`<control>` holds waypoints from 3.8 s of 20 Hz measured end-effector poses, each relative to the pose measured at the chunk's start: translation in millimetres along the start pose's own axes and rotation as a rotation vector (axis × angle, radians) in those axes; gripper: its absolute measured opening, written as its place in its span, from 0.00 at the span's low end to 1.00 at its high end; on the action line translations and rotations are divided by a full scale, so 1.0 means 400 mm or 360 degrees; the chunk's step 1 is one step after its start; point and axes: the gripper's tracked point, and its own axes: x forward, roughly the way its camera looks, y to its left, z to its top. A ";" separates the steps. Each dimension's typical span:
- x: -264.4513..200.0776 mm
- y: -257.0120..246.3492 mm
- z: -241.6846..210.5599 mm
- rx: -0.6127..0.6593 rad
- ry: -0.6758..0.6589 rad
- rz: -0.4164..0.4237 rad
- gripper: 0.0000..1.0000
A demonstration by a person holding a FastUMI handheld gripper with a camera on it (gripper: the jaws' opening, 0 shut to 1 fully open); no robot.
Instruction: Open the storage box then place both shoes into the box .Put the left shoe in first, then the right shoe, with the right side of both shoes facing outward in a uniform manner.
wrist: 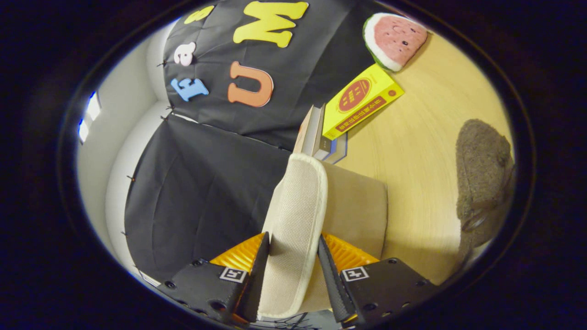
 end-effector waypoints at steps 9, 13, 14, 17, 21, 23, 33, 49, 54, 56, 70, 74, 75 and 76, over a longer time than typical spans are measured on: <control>-0.041 0.044 0.025 -0.0088 -0.0034 -0.0213 0.17; -0.049 0.141 0.036 -0.0303 -0.0062 -0.0333 0.04; -0.053 0.187 0.038 -0.0337 -0.0077 -0.0332 0.04; -0.041 0.319 0.039 -0.0427 -0.0096 -0.0327 0.04; 0.032 0.469 0.019 -0.0556 -0.0085 -0.0348 0.04; 0.083 0.535 0.001 -0.0584 -0.0072 -0.0336 0.04; 0.383 0.687 -0.127 -0.0713 -0.0044 -0.0286 0.13; 0.157 0.638 -0.225 -0.1623 -0.0505 -0.0588 0.96; -0.094 0.488 -0.184 -0.1737 -0.0754 -0.0831 0.96; -0.188 0.421 -0.152 -0.1696 -0.0821 -0.0935 0.95; -0.507 -0.162 0.041 -0.1221 -0.0547 -0.1669 0.95; -0.488 -0.233 0.057 -0.1140 -0.0454 -0.1709 0.93; -0.482 -0.248 0.059 -0.1122 -0.0428 -0.1718 0.91; -0.470 -0.262 0.055 -0.1109 -0.0390 -0.1722 0.89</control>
